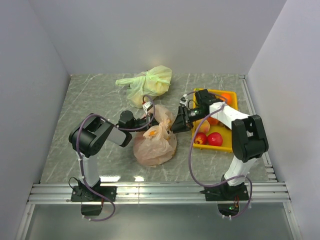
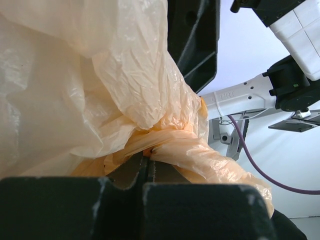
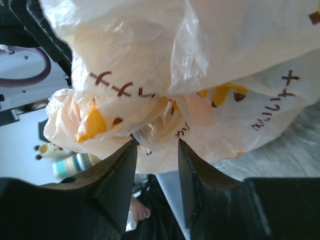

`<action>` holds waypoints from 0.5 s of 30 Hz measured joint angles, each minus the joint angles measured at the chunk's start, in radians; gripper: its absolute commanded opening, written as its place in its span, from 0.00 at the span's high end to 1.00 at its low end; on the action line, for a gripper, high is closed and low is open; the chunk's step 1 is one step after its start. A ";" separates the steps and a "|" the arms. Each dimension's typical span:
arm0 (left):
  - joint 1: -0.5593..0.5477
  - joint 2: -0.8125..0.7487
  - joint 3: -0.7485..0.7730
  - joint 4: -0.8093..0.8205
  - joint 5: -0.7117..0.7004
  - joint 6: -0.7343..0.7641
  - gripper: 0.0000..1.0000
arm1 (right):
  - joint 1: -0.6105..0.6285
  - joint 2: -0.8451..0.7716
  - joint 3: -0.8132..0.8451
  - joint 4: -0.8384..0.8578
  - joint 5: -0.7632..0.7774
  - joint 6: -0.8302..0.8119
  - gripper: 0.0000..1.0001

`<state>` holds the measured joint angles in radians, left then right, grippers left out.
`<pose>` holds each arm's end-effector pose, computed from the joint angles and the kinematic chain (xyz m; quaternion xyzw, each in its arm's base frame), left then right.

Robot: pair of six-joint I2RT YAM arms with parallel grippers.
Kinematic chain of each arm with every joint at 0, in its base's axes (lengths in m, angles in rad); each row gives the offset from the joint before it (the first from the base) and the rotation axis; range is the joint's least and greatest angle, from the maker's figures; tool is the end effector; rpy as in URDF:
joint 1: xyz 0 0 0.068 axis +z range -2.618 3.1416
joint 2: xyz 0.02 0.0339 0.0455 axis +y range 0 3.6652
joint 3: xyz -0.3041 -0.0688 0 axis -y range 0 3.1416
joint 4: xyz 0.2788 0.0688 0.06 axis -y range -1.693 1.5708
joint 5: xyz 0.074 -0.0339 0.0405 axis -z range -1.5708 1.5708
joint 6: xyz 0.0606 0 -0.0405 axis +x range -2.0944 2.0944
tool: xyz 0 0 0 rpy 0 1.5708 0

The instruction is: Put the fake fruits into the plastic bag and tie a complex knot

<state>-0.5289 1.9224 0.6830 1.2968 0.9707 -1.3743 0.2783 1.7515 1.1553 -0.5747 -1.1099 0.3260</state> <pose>0.3030 -0.2350 0.1611 0.0602 0.6929 -0.7096 0.1124 0.3489 0.1561 0.2128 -0.0848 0.8353 0.5432 0.0075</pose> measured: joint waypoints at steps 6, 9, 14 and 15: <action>-0.005 0.000 0.000 0.000 0.000 0.000 0.99 | 0.016 0.035 -0.008 0.038 -0.042 0.048 0.56; -0.006 0.000 0.000 0.000 0.001 0.000 1.00 | 0.019 0.042 -0.011 0.062 -0.052 0.071 0.57; -0.010 0.000 0.000 0.000 0.002 0.000 1.00 | 0.023 0.064 -0.017 0.106 -0.090 0.114 0.67; -0.010 0.000 0.000 -0.001 0.002 0.001 0.99 | 0.023 0.069 -0.018 0.113 -0.098 0.124 0.70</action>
<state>-0.5385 1.9228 0.6830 1.2961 0.9730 -1.3735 0.3016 1.8206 1.1378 -0.4614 -1.2083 0.4496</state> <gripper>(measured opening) 0.012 0.355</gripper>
